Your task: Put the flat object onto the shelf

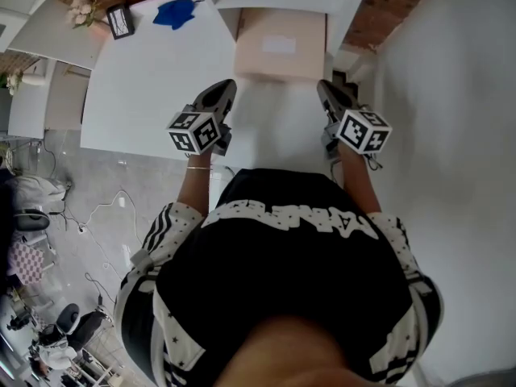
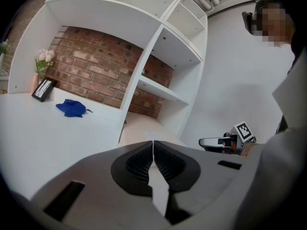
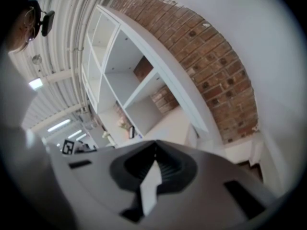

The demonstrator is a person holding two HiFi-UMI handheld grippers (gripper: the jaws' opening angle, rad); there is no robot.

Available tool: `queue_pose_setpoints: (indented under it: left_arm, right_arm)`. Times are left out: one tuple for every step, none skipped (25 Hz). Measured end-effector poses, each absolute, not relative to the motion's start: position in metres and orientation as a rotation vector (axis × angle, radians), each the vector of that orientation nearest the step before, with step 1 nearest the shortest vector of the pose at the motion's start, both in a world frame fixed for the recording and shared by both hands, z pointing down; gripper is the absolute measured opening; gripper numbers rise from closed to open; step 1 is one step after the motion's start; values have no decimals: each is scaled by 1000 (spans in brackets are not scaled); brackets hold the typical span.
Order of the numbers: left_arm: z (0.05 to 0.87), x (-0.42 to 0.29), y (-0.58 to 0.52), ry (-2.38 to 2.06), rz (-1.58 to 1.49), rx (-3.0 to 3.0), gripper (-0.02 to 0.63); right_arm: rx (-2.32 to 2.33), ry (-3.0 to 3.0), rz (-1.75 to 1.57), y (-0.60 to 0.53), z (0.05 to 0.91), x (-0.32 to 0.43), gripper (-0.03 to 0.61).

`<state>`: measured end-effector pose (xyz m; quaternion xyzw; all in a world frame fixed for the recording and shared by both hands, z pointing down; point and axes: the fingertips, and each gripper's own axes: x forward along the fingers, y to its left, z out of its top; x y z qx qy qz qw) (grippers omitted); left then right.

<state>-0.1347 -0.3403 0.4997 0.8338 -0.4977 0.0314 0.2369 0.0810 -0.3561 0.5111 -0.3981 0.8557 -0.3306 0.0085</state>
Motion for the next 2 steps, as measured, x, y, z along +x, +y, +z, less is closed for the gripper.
queue_pose_setpoints:
  left_arm:
    - [500, -135, -341, -1365, 88, 2285, 38]
    - [500, -134, -341, -1365, 90, 2284, 38]
  right_arm:
    - [-1245, 2673, -1034, -356, 511, 81, 29]
    - [-1247, 2672, -1035, -357, 511, 82, 29]
